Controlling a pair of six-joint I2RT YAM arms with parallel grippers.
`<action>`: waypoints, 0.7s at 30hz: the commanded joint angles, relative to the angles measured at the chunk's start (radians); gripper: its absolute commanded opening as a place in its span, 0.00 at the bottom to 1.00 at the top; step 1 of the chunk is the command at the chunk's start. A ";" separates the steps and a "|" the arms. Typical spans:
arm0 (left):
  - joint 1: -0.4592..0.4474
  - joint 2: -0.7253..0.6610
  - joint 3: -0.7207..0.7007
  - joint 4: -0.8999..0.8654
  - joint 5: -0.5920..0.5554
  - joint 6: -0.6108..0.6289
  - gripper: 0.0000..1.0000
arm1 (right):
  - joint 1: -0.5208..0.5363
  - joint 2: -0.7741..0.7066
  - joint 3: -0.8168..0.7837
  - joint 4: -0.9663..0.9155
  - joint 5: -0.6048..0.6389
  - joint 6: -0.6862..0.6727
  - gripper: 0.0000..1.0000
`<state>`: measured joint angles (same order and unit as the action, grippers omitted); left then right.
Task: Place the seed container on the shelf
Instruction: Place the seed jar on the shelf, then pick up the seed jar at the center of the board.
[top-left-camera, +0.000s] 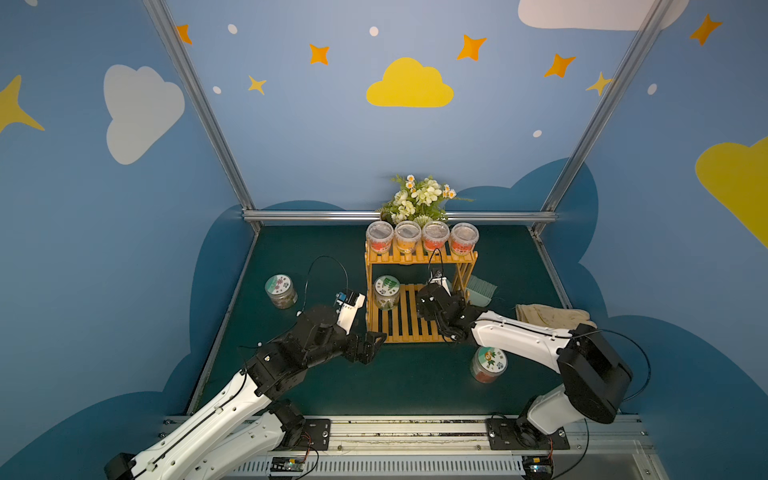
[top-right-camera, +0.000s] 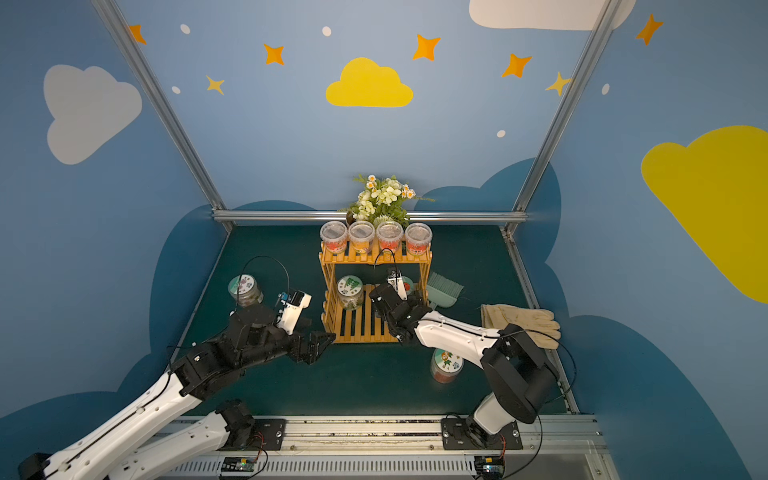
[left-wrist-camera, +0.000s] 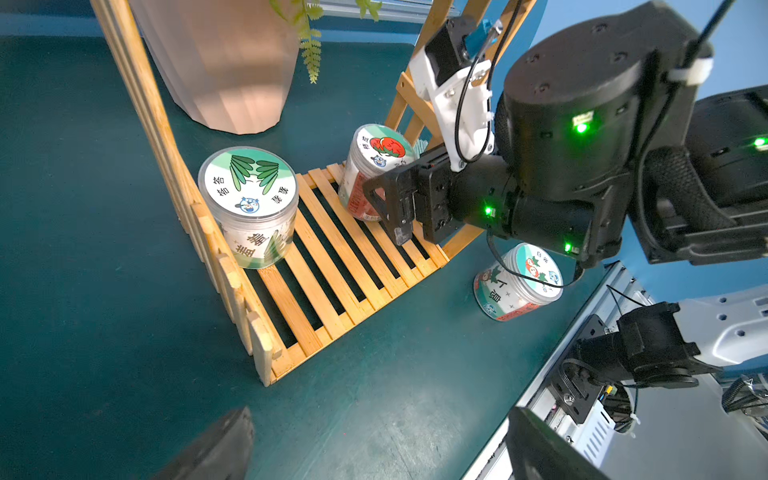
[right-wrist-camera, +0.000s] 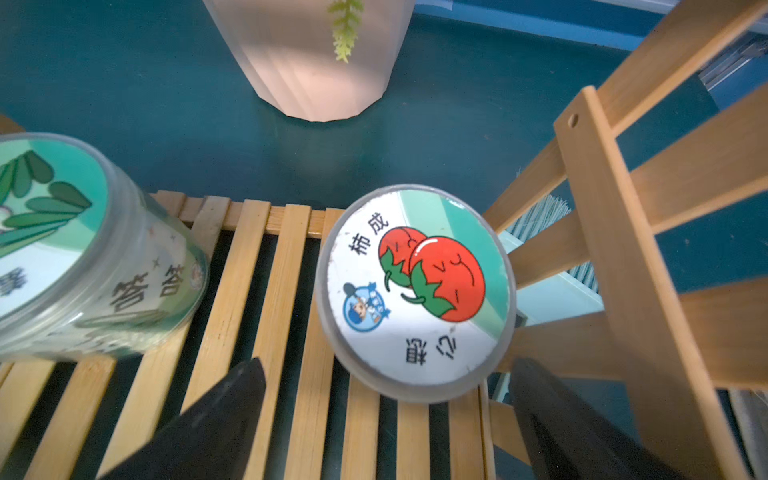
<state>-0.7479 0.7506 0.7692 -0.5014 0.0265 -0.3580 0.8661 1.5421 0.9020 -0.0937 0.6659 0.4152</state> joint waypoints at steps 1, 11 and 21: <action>0.005 -0.012 -0.005 -0.022 -0.005 0.022 1.00 | 0.016 -0.071 -0.041 0.006 0.022 -0.035 0.98; 0.004 -0.050 -0.021 -0.030 -0.008 0.023 1.00 | 0.074 -0.349 -0.150 -0.146 -0.142 -0.105 0.98; 0.003 -0.029 -0.022 0.002 0.097 0.045 0.98 | 0.128 -0.811 -0.278 -0.335 -0.358 -0.054 0.90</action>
<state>-0.7479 0.7143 0.7467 -0.5209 0.0650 -0.3386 0.9886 0.8257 0.6323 -0.3180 0.3756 0.3283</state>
